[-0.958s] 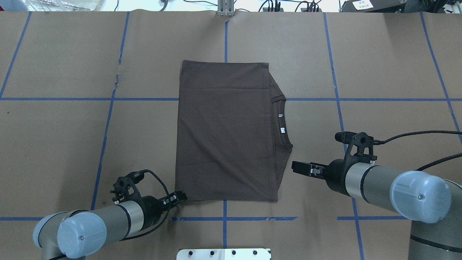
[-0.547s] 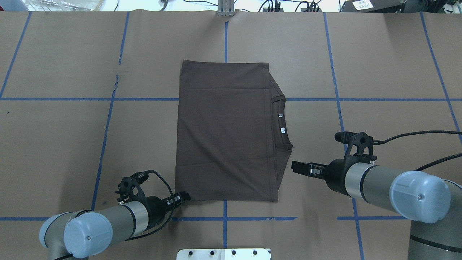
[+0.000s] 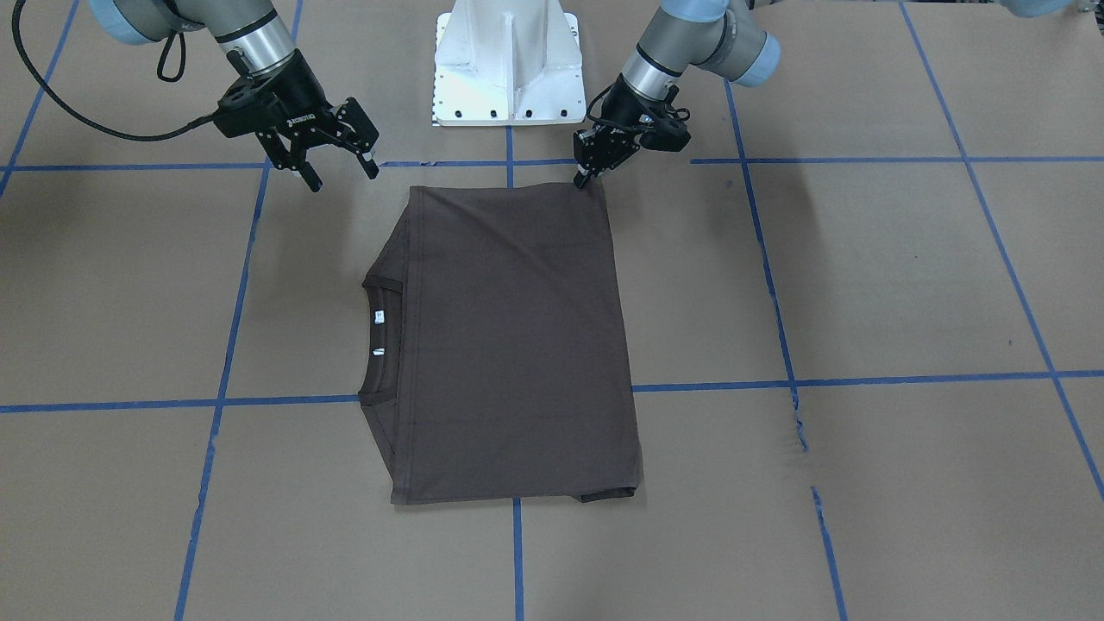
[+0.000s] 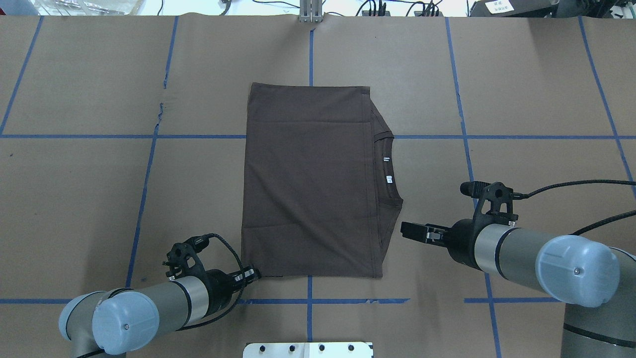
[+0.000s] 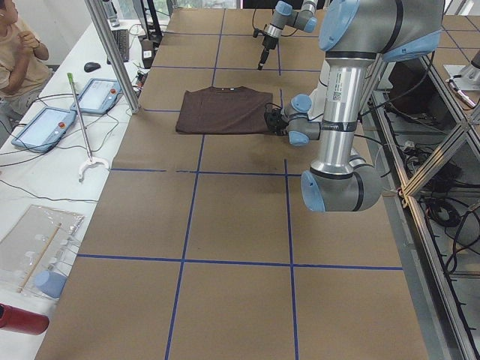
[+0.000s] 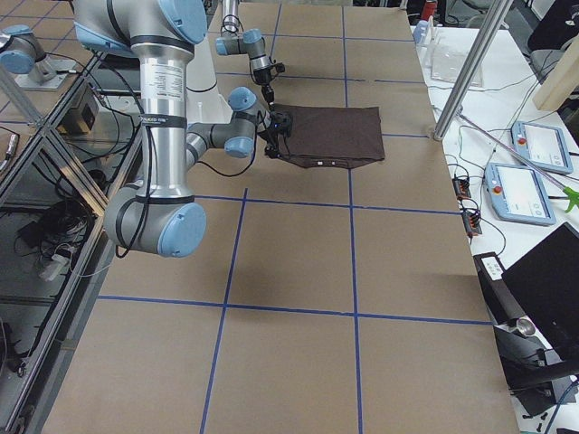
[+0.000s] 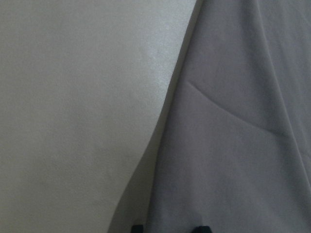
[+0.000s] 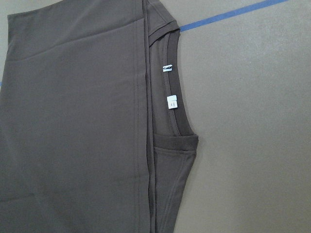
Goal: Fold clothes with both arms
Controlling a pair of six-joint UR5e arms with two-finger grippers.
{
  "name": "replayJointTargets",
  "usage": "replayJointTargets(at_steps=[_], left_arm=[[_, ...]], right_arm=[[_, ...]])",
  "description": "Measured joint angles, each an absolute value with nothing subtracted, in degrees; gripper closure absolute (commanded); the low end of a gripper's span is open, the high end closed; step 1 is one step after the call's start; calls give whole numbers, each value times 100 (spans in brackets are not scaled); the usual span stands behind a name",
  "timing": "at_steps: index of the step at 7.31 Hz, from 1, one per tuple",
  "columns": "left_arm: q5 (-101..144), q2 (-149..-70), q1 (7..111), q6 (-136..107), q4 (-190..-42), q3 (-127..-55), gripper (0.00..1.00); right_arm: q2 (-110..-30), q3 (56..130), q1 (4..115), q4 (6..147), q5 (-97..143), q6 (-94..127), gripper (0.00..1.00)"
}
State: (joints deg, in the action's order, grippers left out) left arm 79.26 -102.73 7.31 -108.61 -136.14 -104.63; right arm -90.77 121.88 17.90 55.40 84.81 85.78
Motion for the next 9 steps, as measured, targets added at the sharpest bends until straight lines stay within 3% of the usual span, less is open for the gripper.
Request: replayJointTargets(at_steps=[5, 9], left_arm=[[7920, -10219, 782, -10828, -13614, -10610, 100], [7919, -10262, 770, -10828, -13614, -10643, 100]], right_arm=[[-8815, 12061, 1747, 5775, 8432, 9408, 6], [-7123, 11719, 1589, 8426, 8330, 10385, 7]])
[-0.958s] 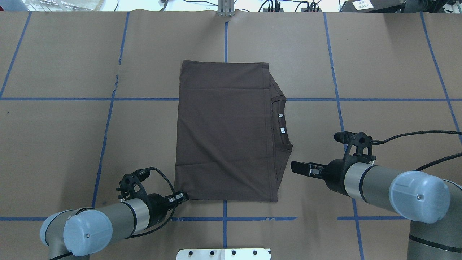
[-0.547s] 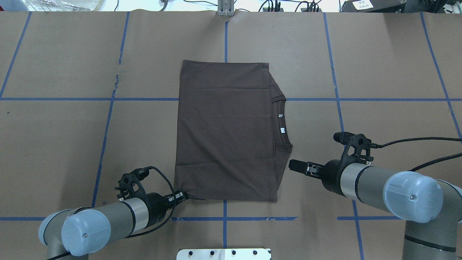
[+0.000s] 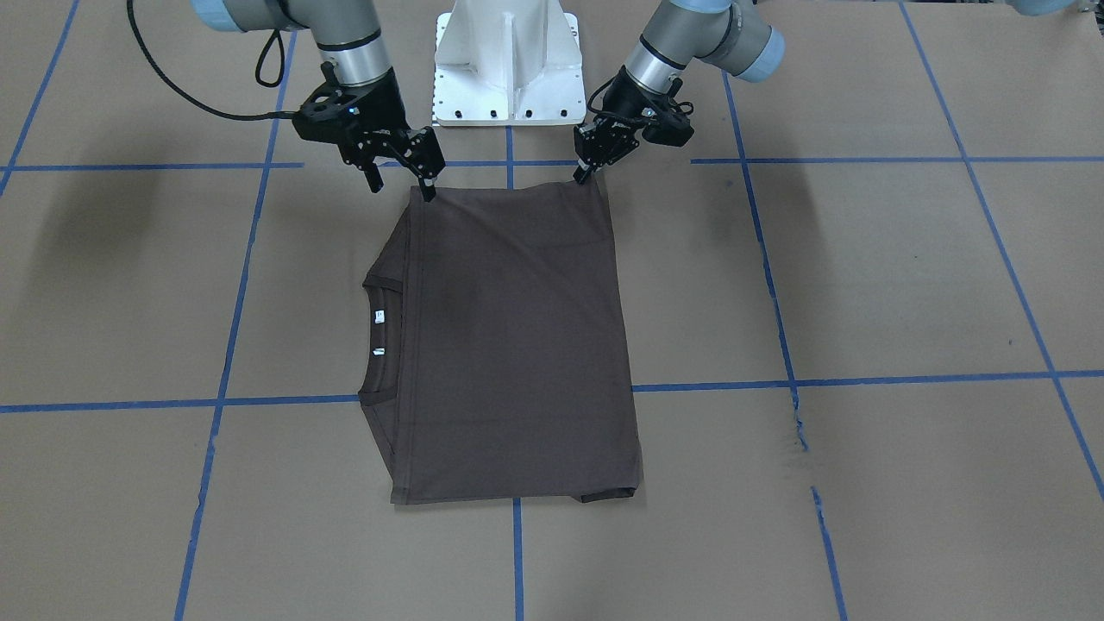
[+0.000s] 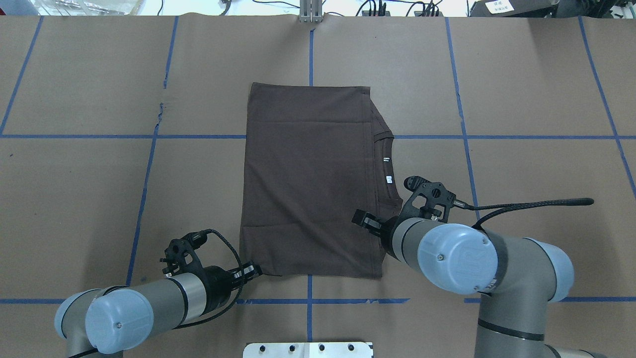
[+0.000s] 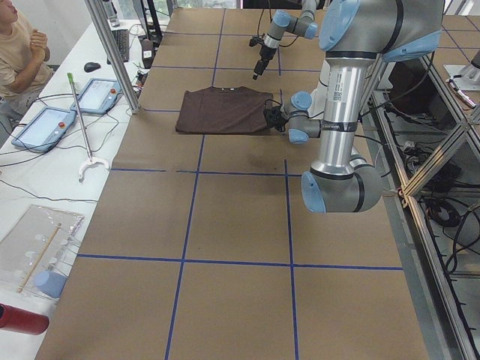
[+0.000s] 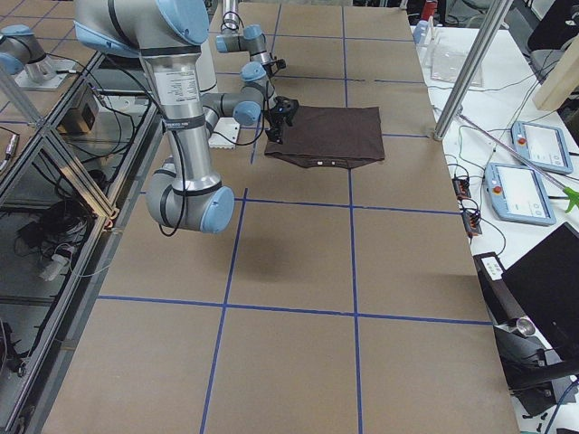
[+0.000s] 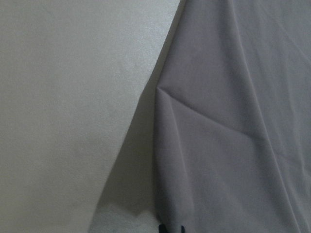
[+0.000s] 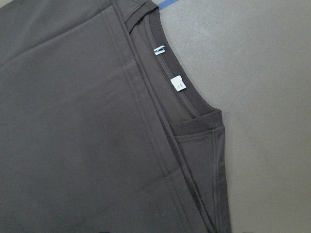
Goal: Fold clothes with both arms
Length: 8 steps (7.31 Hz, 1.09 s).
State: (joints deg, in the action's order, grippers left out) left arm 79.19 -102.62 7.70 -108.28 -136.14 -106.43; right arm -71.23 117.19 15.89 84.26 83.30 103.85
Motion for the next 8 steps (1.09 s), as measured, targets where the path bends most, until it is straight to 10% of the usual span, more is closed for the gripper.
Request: replayJointTargets(at_steps=[8], left_arm=[[7936, -10284, 753, -10828, -13614, -10686, 100]], right_arm=[[-6966, 11107, 1174, 8629, 8061, 10285, 41]])
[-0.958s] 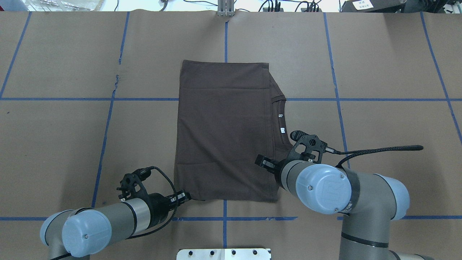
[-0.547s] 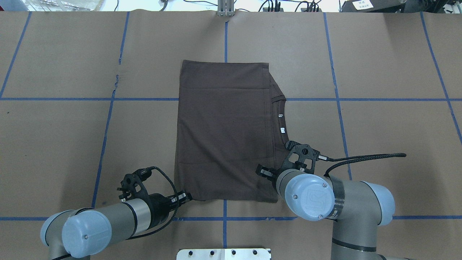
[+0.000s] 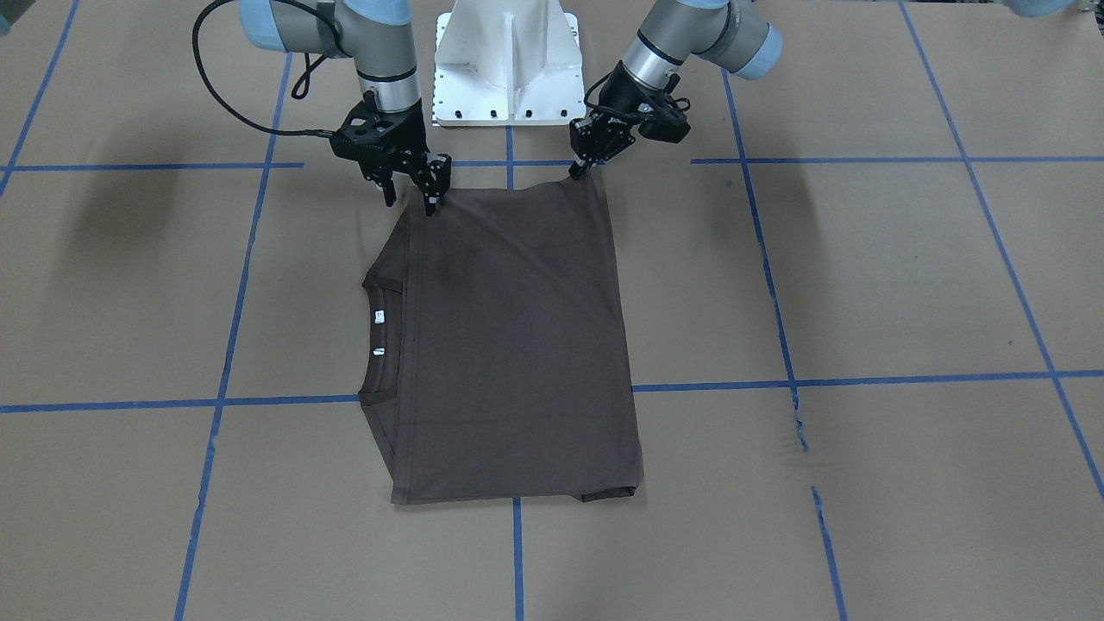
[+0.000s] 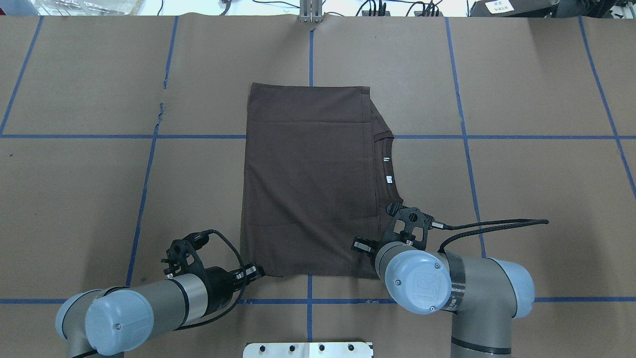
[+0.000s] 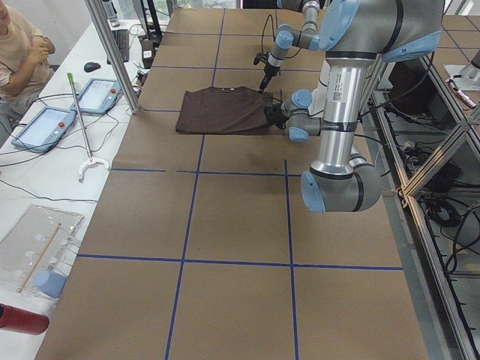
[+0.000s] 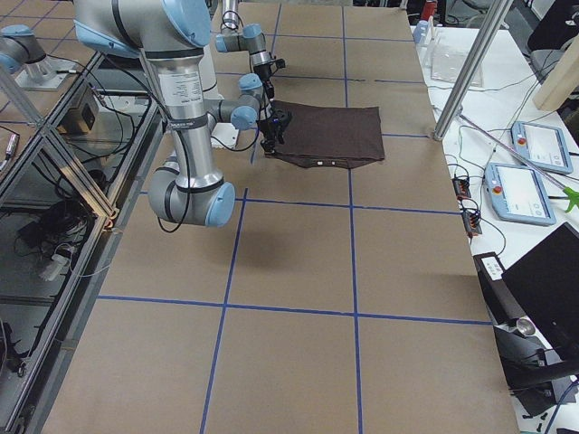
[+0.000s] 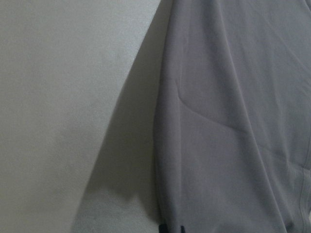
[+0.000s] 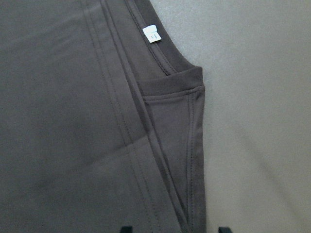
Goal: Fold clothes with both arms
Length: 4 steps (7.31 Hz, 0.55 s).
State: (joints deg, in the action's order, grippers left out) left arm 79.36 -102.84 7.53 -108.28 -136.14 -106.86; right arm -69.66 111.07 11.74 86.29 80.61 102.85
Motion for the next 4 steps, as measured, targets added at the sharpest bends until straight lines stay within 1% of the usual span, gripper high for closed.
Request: replayJointTargets(at_steps=[2, 4], left_arm=[[7937, -10284, 754, -10828, -13614, -10682, 100], [7940, -10283, 754, -10828, -13614, -10686, 100]], right_arm=[[-6961, 11046, 1103, 8617, 8001, 10291, 42], [-6961, 11007, 1077, 8612, 7991, 10287, 45]])
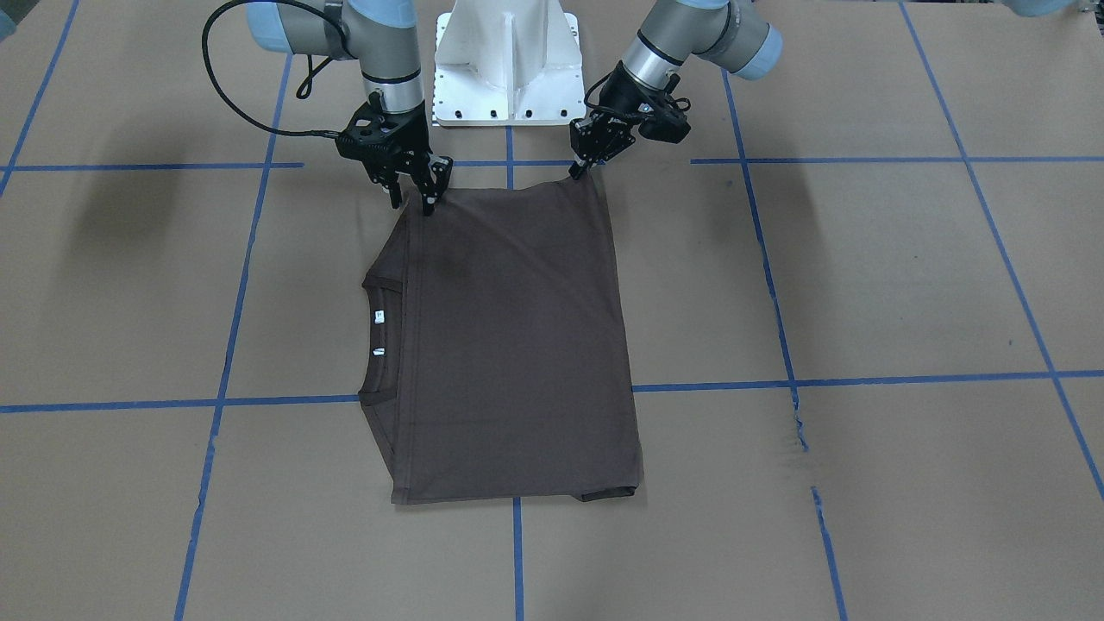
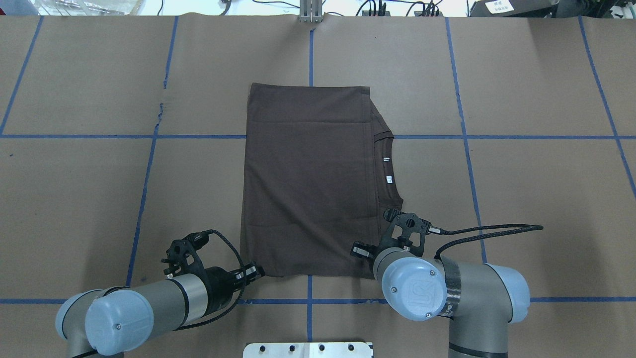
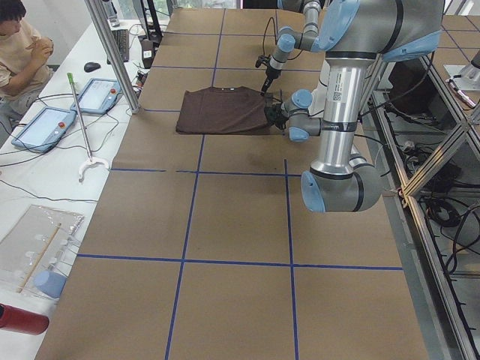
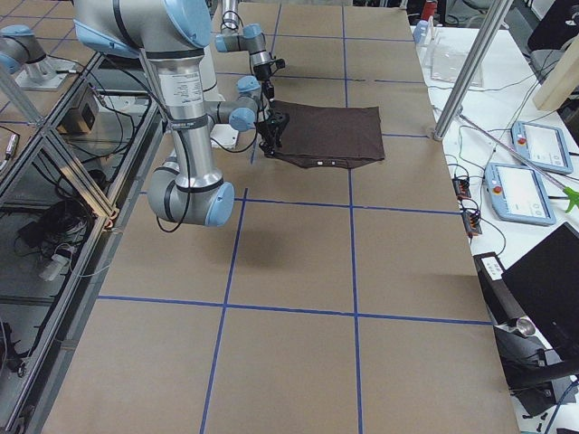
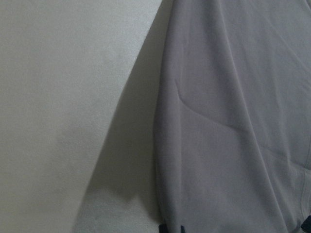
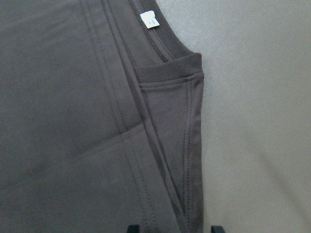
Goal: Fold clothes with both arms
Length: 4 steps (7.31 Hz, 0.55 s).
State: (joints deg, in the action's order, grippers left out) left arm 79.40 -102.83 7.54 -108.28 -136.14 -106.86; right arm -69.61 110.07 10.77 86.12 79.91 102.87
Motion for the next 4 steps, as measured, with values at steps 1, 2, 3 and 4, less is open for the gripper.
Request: replayJointTargets(at_steps=[1, 2, 3, 4], left_arm=[[7940, -10283, 751, -10828, -13614, -10687, 100], [7941, -10283, 750, -10828, -13614, -10687, 100], [7939, -10283, 755, -10828, -13614, -10687, 100], [7939, -10283, 760, -10828, -13616, -10691, 100]], right_arm=[[-6961, 10978, 1075, 8600, 7990, 10286, 45], [-6958, 10942, 1073, 8582, 7989, 10291, 52], [-6936, 10912, 1073, 8574, 7989, 10297, 63], [-6883, 10870, 1073, 8567, 7989, 10302, 88]])
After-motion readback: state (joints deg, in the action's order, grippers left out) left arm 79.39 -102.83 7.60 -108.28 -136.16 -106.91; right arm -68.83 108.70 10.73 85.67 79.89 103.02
